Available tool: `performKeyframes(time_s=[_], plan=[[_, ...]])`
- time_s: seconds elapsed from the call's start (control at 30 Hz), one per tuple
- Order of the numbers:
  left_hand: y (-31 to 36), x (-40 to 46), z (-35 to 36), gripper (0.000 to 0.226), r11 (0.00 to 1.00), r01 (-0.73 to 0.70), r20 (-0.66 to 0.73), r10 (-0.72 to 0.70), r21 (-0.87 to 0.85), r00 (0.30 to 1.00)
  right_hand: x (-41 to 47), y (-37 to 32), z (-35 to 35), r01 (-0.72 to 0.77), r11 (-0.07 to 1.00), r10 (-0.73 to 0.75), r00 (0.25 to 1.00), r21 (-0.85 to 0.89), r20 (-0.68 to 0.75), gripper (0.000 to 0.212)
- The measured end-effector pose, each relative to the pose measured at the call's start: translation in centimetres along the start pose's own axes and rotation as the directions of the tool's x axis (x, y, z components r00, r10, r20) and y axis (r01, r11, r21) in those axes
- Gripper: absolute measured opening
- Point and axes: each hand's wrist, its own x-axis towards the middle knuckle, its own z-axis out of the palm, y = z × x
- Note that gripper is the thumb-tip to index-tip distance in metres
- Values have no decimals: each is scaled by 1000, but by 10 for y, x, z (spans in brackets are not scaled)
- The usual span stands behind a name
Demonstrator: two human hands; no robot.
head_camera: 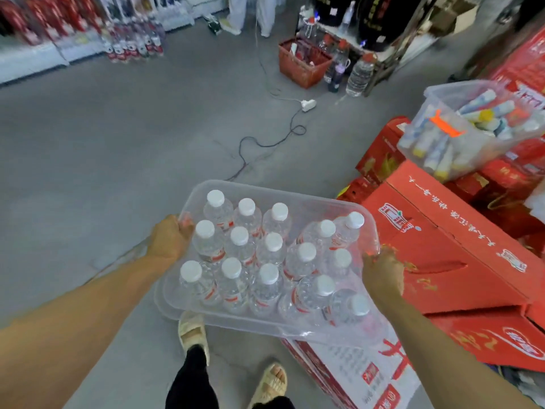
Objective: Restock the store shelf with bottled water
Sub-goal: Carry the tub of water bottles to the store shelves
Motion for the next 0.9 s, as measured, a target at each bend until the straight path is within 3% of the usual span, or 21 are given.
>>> performKeyframes(time_s=[0.4, 0.6, 0.9], plan=[[-68, 152, -119, 41, 997, 76, -32, -76, 9, 997, 14, -198, 78, 98, 995, -97, 995, 31, -27, 37], [-74, 203, -157, 29, 987, 156, -114, -158, -25, 981, 53, -288, 100, 164, 985, -167, 985, 58, 49, 39], [-61, 296, -180, 36, 945, 298, -205, -322, -137, 924, 151, -425, 125, 285, 957, -291, 943, 59, 161, 39]])
